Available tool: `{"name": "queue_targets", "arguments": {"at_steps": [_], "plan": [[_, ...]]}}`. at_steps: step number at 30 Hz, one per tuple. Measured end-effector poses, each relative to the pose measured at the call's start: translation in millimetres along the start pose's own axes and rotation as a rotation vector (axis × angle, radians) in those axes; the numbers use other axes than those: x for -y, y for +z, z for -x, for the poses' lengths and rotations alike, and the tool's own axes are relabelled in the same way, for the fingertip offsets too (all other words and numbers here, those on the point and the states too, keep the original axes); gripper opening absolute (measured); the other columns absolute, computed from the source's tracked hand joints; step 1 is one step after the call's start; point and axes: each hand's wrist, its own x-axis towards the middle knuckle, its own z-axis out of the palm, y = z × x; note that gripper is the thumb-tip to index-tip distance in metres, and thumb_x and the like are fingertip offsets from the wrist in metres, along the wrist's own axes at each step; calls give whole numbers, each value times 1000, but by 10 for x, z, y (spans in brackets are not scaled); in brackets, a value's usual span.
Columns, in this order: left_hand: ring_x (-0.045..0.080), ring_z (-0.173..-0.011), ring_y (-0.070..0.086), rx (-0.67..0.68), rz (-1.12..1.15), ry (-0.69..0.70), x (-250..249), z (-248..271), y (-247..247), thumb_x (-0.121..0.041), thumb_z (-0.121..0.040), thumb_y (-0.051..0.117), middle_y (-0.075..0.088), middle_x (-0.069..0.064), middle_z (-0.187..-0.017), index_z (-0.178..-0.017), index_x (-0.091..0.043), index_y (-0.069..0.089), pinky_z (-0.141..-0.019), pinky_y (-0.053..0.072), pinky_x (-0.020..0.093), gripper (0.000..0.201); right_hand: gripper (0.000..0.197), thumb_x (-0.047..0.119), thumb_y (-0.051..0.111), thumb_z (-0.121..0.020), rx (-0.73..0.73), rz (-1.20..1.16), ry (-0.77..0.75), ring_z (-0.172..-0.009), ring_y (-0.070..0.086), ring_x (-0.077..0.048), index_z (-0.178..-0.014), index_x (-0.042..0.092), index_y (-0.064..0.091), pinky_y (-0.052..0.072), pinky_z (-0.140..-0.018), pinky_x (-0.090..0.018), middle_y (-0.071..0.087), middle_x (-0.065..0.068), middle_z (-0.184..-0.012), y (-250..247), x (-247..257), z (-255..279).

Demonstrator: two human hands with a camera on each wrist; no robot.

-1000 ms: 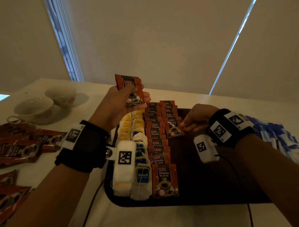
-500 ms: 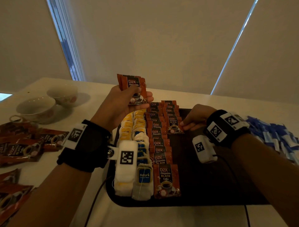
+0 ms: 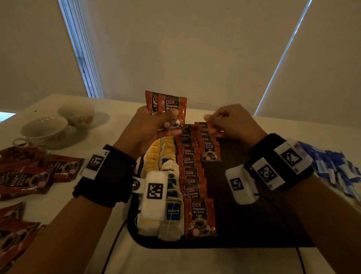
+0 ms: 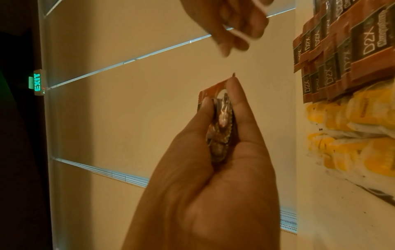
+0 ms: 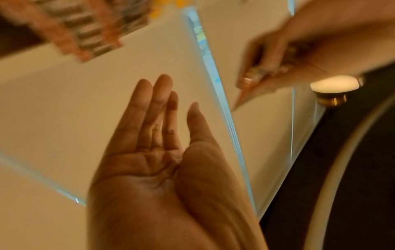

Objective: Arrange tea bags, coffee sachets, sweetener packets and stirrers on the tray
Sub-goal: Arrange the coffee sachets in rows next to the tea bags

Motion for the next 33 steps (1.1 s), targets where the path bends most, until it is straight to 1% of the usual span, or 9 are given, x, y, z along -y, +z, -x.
{"name": "queue_targets", "arguments": {"at_steps": [2, 4, 8, 11, 15, 18, 22, 27, 33], "plan": [[11, -66, 60, 17, -13, 8, 8, 17, 12, -8, -87, 62, 58, 0, -62, -107, -2, 62, -64, 57, 26, 21, 25, 32, 62, -88, 97, -199, -30, -79, 69, -10, -97, 9, 66, 58, -68, -22, 70, -2, -87, 76, 177, 103], [10, -68, 64, 40, -29, 18, 8, 29, 23, -9, -86, 63, 63, -2, -64, -103, -6, 63, -65, 57, 26, 17, 19, 27, 64, -87, 161, -319, -36, -80, 69, -10, -94, 9, 67, 58, -72, -26, 70, -1, -86, 138, 278, 167], [8, -70, 69, 89, -65, 23, -1, 47, 50, -12, -86, 63, 71, -3, -69, -103, -10, 63, -64, 57, 24, 17, 4, 11, 65, -85, 121, -404, -48, -67, 66, -7, -86, 7, 65, 58, -69, -26, 67, -2, -76, 223, 319, 225], [14, -77, 70, 36, -65, 28, -11, 43, 55, -24, -86, 64, 71, 6, -89, -100, -13, 65, -61, 56, 24, 18, 3, 8, 64, -86, 90, -409, 10, -59, 64, -4, -83, 6, 64, 57, -63, -22, 66, -2, -71, 164, 266, 226], [16, -76, 65, -66, 21, 3, -57, 5, -2, -34, -90, 58, 63, 6, -87, -101, -9, 63, -62, 56, 26, 27, 3, 7, 67, -82, 118, -306, 181, -66, 66, -10, -83, 8, 64, 58, -66, -24, 68, -2, -69, -82, 58, 187], [15, -76, 64, -74, 39, 1, -74, -1, -40, -35, -92, 55, 63, 4, -85, -101, -10, 64, -63, 56, 26, 28, 6, 4, 69, -80, 127, -173, 340, -67, 64, -13, -82, 5, 64, 55, -56, -20, 67, -4, -69, -210, -158, 160], [15, -78, 65, -73, 29, 6, -68, -6, -54, -36, -92, 55, 64, 3, -85, -100, -12, 65, -64, 55, 27, 27, 4, 5, 66, -82, 255, 53, 524, -68, 60, -13, -81, 7, 63, 51, -62, -23, 66, -6, -76, -212, -316, 151], [14, -78, 65, -72, 3, 11, -57, -6, -39, -36, -92, 56, 64, 3, -87, -99, -14, 65, -63, 55, 25, 25, 4, 7, 64, -84, 317, 144, 575, -72, 59, -13, -83, 7, 61, 49, -66, -23, 64, -6, -83, -113, -318, 72], [13, -76, 66, -80, -13, 16, -65, -1, -43, -35, -91, 57, 65, 1, -85, -98, -15, 66, -64, 56, 24, 23, 5, 7, 66, -83, 323, 198, 555, -65, 62, -9, -80, 7, 62, 50, -60, -21, 67, -3, -74, -40, -347, -4]]}}
